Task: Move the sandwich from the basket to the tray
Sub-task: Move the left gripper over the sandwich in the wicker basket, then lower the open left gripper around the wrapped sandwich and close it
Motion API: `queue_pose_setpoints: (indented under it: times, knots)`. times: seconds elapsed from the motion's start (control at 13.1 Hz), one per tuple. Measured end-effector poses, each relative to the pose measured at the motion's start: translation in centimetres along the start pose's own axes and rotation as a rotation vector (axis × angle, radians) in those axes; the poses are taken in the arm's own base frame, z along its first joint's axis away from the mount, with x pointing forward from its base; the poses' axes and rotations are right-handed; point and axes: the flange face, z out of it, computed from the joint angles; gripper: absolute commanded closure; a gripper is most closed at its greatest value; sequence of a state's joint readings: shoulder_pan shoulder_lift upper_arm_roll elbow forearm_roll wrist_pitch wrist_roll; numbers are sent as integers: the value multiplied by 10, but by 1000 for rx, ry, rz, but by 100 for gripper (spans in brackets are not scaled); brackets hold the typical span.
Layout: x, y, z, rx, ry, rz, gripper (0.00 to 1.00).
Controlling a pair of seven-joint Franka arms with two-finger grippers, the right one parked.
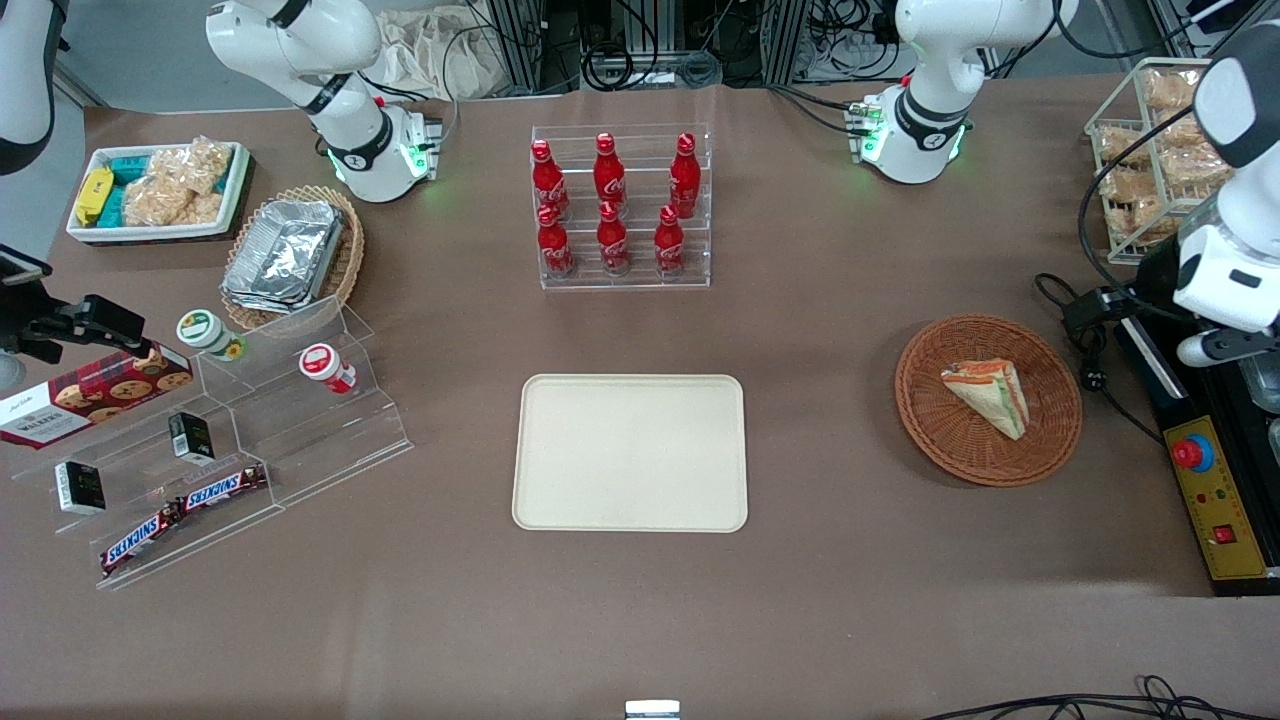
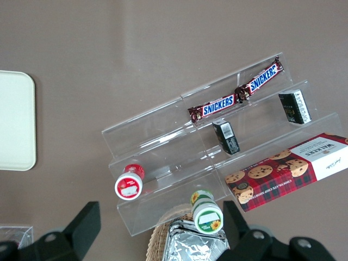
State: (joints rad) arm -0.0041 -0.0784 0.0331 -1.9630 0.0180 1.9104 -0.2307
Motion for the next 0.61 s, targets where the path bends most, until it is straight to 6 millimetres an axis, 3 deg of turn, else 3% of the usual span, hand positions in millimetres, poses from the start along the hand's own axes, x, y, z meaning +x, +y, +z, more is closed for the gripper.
queue_pose_setpoints:
  times: [0.3, 0.61]
  knots:
    - [-2, -10, 68, 3, -18, -72, 0]
    - [9, -8, 137, 20, -65, -169, 0]
